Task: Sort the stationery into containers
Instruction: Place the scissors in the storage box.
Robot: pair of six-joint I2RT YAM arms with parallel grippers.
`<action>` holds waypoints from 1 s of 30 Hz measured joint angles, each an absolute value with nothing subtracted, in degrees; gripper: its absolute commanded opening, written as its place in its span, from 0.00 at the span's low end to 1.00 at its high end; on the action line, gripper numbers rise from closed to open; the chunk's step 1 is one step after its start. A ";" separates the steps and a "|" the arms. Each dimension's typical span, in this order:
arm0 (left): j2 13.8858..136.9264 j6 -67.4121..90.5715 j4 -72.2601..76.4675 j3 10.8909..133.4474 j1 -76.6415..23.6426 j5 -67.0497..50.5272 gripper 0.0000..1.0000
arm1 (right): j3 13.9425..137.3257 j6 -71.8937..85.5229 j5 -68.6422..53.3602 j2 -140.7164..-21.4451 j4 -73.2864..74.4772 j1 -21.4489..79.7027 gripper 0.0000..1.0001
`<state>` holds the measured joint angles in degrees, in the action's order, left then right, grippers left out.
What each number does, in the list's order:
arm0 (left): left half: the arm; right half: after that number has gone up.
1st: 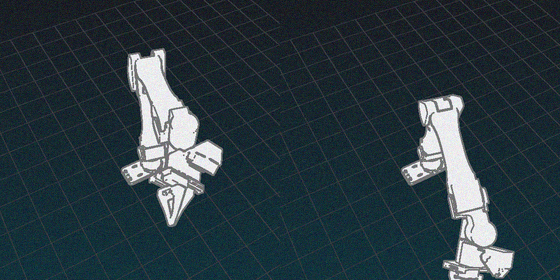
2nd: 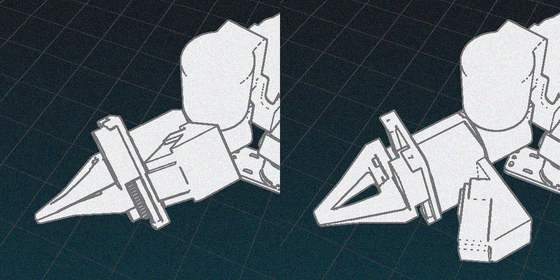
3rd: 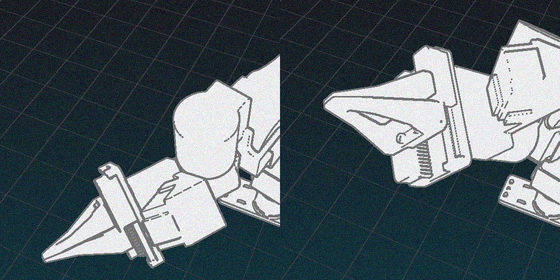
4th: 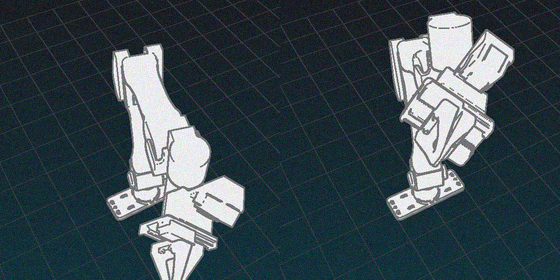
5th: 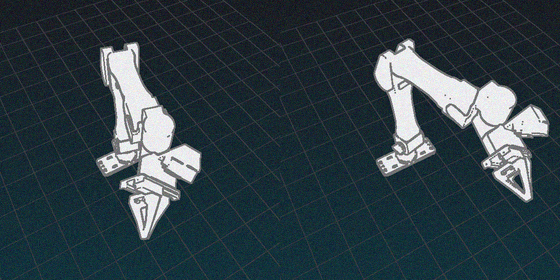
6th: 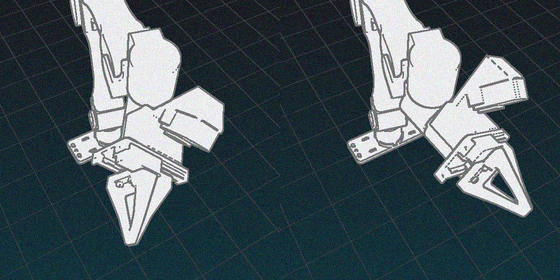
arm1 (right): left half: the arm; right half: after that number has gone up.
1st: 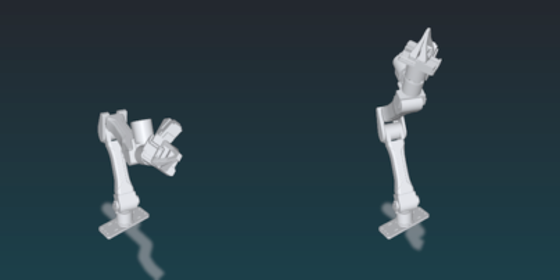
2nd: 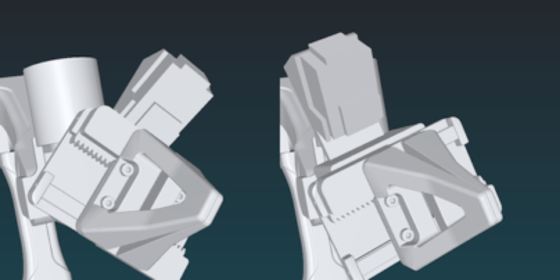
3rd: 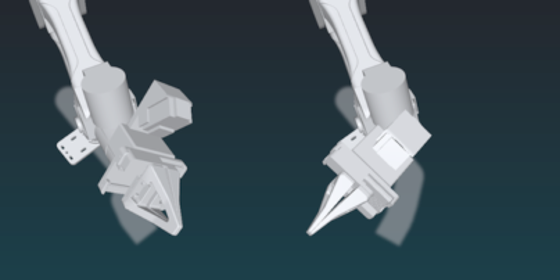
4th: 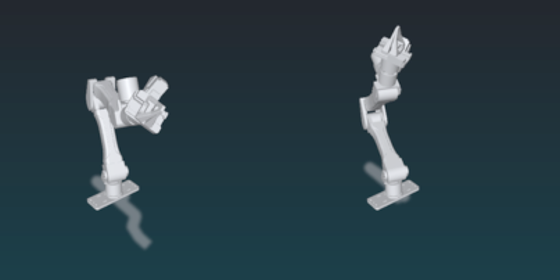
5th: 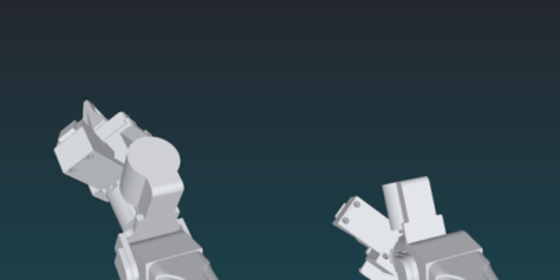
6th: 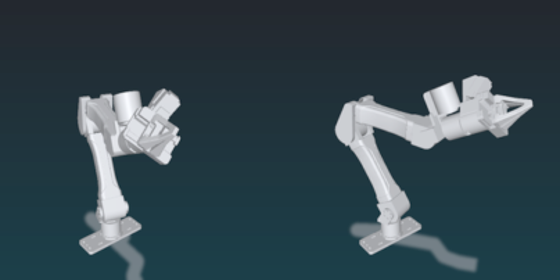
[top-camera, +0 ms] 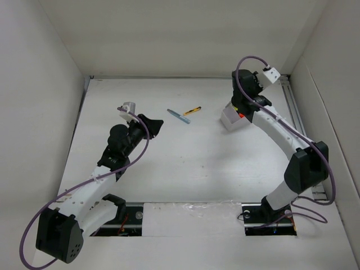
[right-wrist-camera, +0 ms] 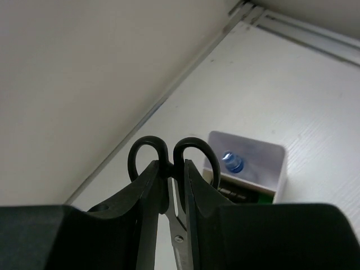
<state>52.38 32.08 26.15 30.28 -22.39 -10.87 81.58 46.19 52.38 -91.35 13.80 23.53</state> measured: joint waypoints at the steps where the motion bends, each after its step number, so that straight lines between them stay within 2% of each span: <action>1: 52.38 32.08 26.33 30.22 -22.39 -10.98 0.23 | 81.01 45.89 53.95 -91.44 13.04 23.09 0.00; 11: 52.38 32.10 26.85 29.69 -22.39 -11.73 0.23 | 80.75 36.77 66.85 -99.90 6.52 22.59 0.00; 30: 52.84 32.64 27.62 29.67 -22.39 -12.05 0.24 | 82.26 30.00 78.87 -108.22 3.46 27.20 0.00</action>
<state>52.84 32.64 27.62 29.67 -22.39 -12.05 82.26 30.00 78.87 -108.22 3.46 27.20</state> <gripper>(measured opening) 0.237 0.253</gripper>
